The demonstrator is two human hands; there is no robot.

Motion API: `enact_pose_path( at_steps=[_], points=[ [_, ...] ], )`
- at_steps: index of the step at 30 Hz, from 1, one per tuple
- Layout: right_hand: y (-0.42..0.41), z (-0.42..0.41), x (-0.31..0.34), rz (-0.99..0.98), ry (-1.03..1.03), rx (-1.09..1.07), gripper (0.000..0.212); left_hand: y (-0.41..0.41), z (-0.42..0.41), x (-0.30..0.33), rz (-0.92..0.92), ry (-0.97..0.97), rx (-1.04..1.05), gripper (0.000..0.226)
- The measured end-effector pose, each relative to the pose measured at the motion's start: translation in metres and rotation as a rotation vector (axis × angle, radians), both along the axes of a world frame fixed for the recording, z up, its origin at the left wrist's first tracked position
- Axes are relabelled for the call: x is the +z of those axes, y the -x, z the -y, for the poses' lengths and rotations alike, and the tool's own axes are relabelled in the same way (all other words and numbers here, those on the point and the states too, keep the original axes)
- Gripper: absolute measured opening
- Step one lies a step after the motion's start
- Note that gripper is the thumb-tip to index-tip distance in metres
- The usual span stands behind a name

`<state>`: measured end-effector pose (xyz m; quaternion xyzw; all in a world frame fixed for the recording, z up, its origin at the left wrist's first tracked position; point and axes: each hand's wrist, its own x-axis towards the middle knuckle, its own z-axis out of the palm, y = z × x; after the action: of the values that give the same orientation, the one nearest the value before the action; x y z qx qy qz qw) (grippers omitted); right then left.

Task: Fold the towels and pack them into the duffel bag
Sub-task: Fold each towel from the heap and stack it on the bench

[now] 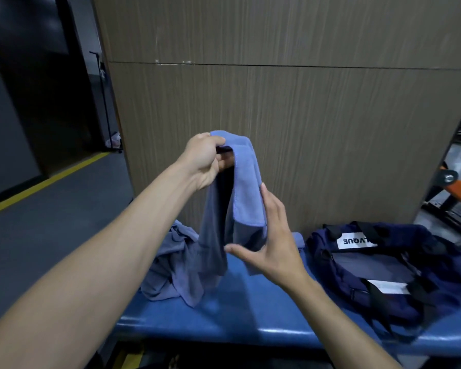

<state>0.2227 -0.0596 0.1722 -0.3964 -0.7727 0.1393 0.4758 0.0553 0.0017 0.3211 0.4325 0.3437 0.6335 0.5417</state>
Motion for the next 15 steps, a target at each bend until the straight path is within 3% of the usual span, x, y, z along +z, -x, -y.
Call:
enact_pose_path(
  at_steps=[3,4,7,9,12,15],
  points=[
    [0.008,-0.014,-0.004,-0.214,0.059,-0.182,0.021,-0.001,0.008,0.000,0.036,0.033,-0.055,0.018],
    [0.006,-0.024,-0.003,-0.342,0.169,-0.229,0.012,0.000,0.008,-0.002,0.019,0.045,-0.059,0.017],
    [-0.004,-0.041,0.020,-0.759,0.389,-0.210,0.017,0.009,0.006,-0.010,-0.031,0.080,-0.052,0.015],
    [-0.014,-0.044,0.045,-0.894,0.420,-0.204,0.024,0.014,0.005,-0.017,-0.118,0.111,-0.060,0.017],
    [-0.025,-0.050,0.070,-0.872,0.392,-0.186,0.023,0.021,0.003,-0.033,-0.378,0.162,-0.057,0.018],
    [-0.028,-0.052,0.084,-0.682,0.315,-0.135,0.037,0.027,-0.004,-0.057,-0.947,0.132,-0.014,0.021]
  ],
)
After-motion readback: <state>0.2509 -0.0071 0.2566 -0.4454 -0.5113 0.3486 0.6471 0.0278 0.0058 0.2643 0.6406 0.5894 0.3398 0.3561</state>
